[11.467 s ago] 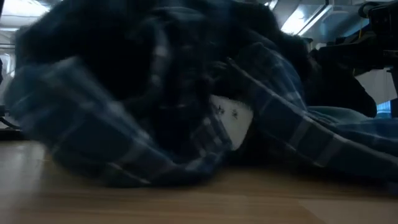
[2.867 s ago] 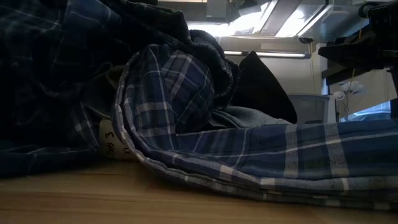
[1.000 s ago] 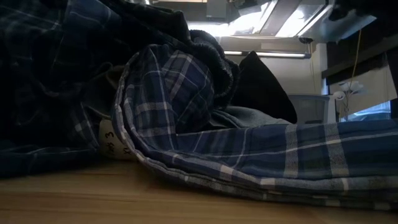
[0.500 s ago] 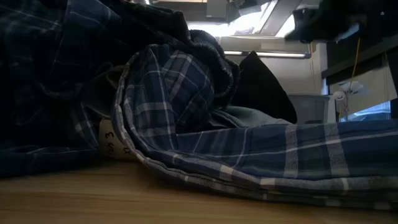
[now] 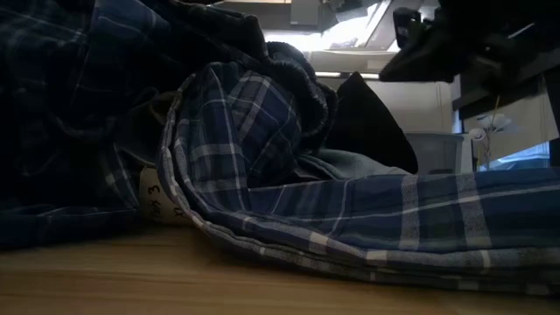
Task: Sort clothes
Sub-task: Put the black short pants into the blue laundry bin
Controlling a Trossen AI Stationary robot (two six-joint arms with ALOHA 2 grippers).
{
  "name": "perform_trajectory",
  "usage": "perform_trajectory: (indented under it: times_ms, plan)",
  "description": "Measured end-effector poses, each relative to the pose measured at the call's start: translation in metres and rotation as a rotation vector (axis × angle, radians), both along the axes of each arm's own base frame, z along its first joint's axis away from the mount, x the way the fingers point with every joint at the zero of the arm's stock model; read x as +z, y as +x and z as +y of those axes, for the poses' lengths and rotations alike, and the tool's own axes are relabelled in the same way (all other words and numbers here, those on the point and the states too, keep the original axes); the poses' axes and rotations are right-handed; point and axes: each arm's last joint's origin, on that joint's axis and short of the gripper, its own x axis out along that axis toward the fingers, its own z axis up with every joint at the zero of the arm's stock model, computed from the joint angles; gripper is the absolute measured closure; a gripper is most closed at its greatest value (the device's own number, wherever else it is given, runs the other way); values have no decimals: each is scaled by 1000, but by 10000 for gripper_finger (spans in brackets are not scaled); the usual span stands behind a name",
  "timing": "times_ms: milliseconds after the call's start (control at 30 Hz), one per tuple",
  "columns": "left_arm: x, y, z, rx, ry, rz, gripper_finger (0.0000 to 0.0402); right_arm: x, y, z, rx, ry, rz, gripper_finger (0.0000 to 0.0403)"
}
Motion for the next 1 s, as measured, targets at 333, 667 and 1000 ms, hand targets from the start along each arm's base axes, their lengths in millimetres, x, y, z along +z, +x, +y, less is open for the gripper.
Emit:
perform_trajectory:
  times_ms: [333, 667, 1000]
  plan:
    - [-4, 0, 1, 1, 8, 42, 233, -10, -1, 2, -41, 183, 90, 264]
    - [-4, 0, 1, 1, 47, 47, 233, -23, 5, 15, -91, 290, 128, 95]
    - [-2, 0, 1, 2, 109, 52, 233, -44, 26, 21, -272, 358, 56, 76]
